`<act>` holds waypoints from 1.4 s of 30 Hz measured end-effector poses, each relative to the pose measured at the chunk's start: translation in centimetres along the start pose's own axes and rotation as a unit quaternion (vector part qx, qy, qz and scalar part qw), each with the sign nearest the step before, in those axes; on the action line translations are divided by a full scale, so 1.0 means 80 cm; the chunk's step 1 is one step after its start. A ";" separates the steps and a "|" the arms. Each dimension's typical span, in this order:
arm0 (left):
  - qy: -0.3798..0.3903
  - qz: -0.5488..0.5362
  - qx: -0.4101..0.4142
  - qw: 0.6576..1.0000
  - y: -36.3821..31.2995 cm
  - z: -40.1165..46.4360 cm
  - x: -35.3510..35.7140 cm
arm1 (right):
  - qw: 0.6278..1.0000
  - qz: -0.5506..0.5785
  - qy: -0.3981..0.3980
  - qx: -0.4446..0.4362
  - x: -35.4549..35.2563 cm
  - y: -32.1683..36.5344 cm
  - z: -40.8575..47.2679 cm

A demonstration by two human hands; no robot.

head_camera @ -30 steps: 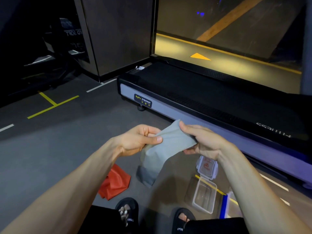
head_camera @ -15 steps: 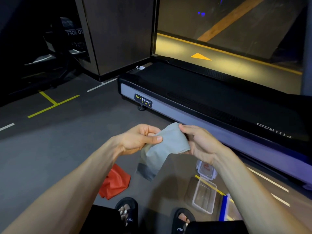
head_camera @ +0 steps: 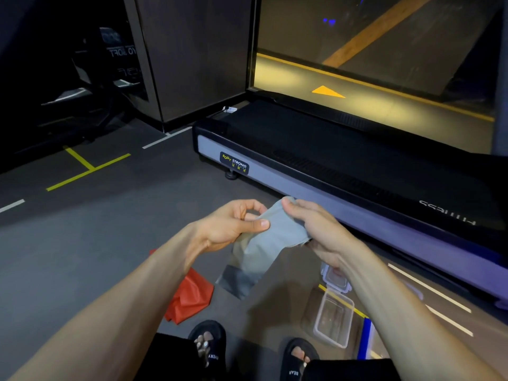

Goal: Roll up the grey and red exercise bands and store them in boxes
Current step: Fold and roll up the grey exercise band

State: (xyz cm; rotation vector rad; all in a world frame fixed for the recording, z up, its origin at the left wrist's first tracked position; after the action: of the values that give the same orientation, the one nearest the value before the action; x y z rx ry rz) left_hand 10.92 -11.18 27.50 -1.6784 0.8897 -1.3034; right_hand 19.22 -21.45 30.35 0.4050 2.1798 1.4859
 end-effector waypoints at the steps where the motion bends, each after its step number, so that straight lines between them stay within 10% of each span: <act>1: 0.000 0.002 -0.001 1.000 0.001 0.000 0.000 | 1.000 -0.013 -0.010 -0.007 -0.002 0.000 0.000; 24: -0.008 0.127 0.084 0.988 -0.008 0.004 0.016 | 0.996 -0.058 0.045 -0.056 0.000 0.007 0.000; 33: -0.029 0.124 0.088 0.988 -0.006 0.005 0.016 | 0.958 -0.250 -0.021 -0.142 -0.009 0.026 -0.006; 42: -0.022 0.072 0.094 0.993 -0.015 0.004 0.021 | 0.983 -0.126 -0.032 -0.131 -0.020 0.023 -0.003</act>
State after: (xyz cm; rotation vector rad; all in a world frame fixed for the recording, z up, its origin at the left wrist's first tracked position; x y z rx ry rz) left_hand 11.63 -12.15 29.20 -1.4648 0.8206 -1.2081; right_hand 20.46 -21.74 32.48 0.0815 1.8718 1.5637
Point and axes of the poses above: each hand's wrist, its own z-axis towards the middle knuckle, its own x-axis out of the palm, y = z × x, the point moved 9 cm from there along z, towards the middle knuckle, and after that the axes turned 11 degrees about -z, right-handed, at the moved point
